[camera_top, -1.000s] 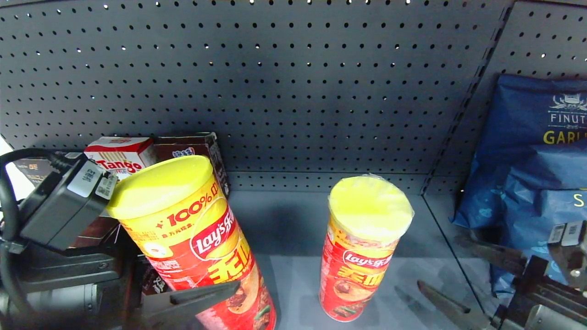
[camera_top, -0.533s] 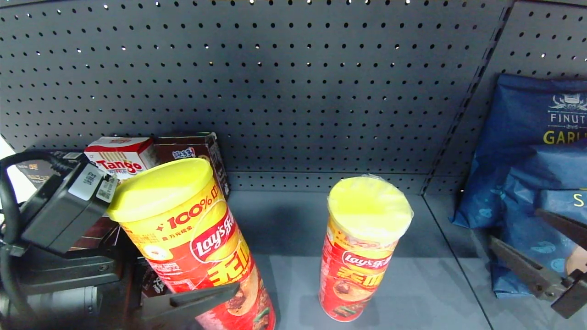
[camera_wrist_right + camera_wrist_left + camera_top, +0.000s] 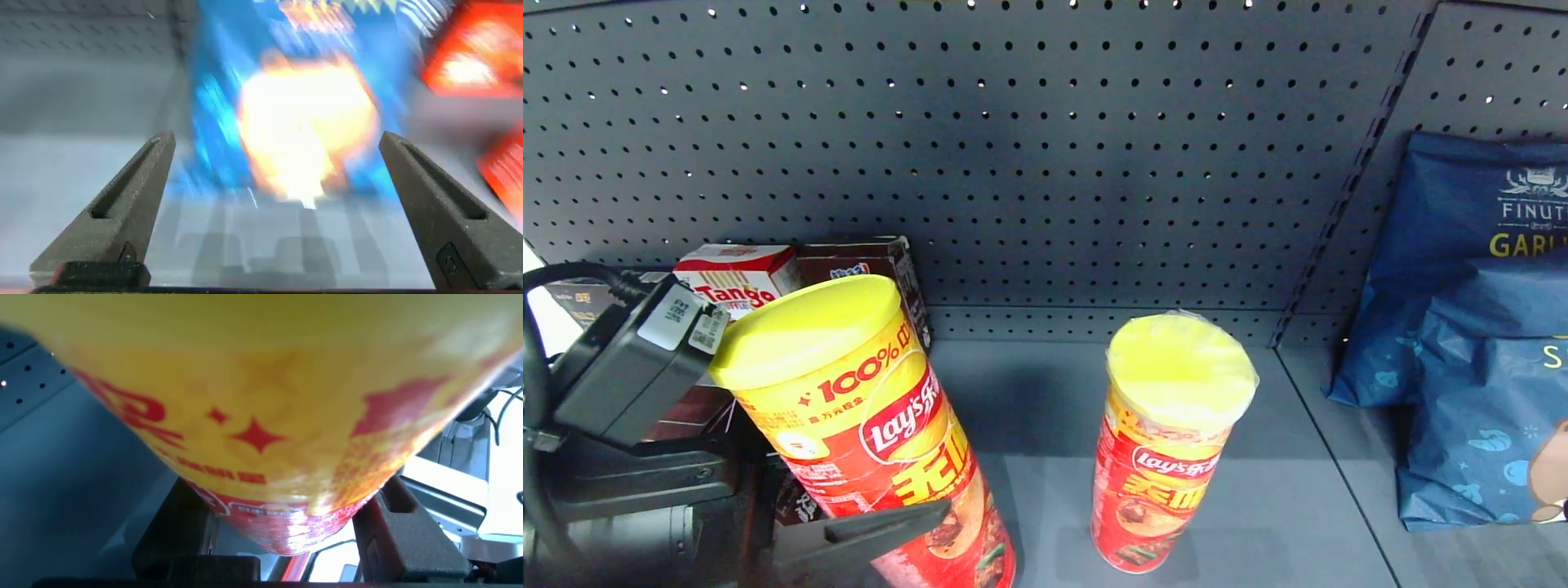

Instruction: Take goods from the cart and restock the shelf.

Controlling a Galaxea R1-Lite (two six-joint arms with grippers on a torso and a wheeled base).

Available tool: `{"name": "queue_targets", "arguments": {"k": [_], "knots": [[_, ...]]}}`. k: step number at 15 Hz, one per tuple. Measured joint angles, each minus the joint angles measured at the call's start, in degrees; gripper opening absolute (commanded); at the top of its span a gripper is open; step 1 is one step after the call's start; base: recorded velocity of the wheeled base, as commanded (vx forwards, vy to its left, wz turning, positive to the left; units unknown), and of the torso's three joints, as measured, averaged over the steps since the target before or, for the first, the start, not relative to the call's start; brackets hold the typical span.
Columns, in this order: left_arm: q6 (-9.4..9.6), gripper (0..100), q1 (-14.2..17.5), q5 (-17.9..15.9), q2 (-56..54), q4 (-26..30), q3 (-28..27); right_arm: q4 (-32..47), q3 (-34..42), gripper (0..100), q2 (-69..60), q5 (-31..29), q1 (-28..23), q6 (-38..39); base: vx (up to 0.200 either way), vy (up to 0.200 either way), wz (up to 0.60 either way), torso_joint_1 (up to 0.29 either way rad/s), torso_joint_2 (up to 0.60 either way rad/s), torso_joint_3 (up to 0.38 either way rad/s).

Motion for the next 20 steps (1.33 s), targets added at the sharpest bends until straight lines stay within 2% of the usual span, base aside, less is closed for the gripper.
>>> {"name": "queue_targets", "arguments": {"k": [3,5,7,10,12,20], "knots": [[-0.02,0,-0.04,-0.02,0.02,0.06,0.02,14.81,0.35,100,-15.87,-1.72,-3.38,1.12,0.000,0.000,0.00,0.000,0.00,0.000],[0.00,0,-0.12,-0.02,0.05,0.06,-0.06,27.40,0.48,100,-20.59,-2.02,-4.92,-0.29,0.000,0.000,0.00,0.000,0.00,0.000],[-0.02,0,-0.17,-0.02,0.02,0.09,-0.09,28.37,0.59,100,-22.24,-0.82,-5.91,-2.62,0.000,0.000,0.00,0.000,0.00,0.000],[0.00,0,-0.26,-0.11,0.13,0.06,-0.15,28.39,0.66,100,-23.17,3.90,-6.16,-0.24,0.000,0.000,0.00,0.000,0.00,0.000],[0.00,0,-0.44,-0.13,0.40,0.09,-0.54,31.95,0.68,100,-23.37,6.21,-6.18,0.09,0.000,0.000,0.00,0.000,0.00,0.000],[0.00,0,-0.59,-0.06,2.26,0.51,-3.78,31.98,0.68,100,-23.48,5.74,-6.22,2.44,0.000,0.000,0.00,0.000,0.00,0.000]]}}
